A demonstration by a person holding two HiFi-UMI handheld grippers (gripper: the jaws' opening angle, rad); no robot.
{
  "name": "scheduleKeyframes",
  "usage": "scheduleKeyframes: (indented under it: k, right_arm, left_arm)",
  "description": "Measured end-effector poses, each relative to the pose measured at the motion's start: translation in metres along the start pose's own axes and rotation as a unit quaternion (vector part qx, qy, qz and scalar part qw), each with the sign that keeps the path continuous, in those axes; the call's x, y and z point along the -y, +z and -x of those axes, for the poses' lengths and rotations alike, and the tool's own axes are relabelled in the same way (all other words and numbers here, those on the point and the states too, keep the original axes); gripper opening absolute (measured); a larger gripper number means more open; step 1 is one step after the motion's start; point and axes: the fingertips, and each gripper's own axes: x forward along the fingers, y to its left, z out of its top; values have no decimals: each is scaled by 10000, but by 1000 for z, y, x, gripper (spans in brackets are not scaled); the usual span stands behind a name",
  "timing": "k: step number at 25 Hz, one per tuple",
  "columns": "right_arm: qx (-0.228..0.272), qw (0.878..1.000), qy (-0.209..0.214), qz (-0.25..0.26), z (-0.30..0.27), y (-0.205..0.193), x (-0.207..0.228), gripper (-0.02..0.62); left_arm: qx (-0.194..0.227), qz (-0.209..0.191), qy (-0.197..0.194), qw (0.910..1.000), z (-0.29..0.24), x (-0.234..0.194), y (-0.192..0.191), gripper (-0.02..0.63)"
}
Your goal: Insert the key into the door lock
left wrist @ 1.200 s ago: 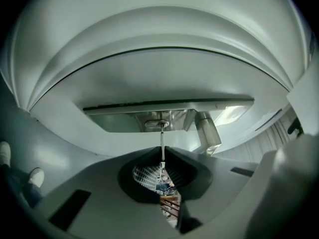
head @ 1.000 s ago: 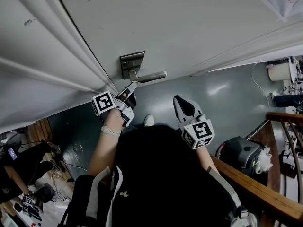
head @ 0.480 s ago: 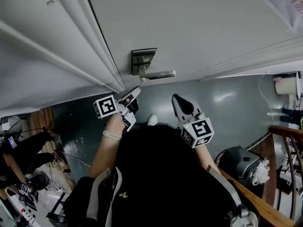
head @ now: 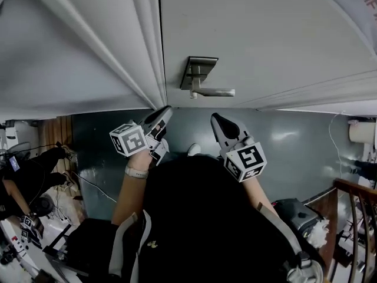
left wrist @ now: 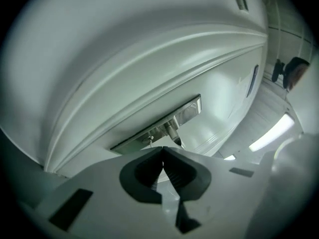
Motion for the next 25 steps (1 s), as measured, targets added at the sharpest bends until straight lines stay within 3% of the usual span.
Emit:
scheduleKeyframes:
  k: [3, 7, 14, 19, 25]
  right_arm:
    - [86, 9997, 226, 90, -6, 11, -13, 17]
    - [193, 9981, 522, 254, -13, 28, -30, 17]
    - [345, 9940, 905, 510, -23, 53, -57, 17]
    - [435, 9909, 1069, 693, -26, 69, -72, 17]
    - [556, 9875, 1183, 883, -24, 87, -86, 17]
  left_arm:
    - [162, -617, 206, 9978, 18, 8, 14, 10]
    - [306, -1469, 655, 9865, 40, 15, 31, 11]
    - [463, -2632, 1262, 9553, 71, 34, 50, 11]
    - [573, -3312, 1633, 9276, 88, 46, 61, 11]
    - [657, -3746, 1779, 9076, 101, 61, 70, 13]
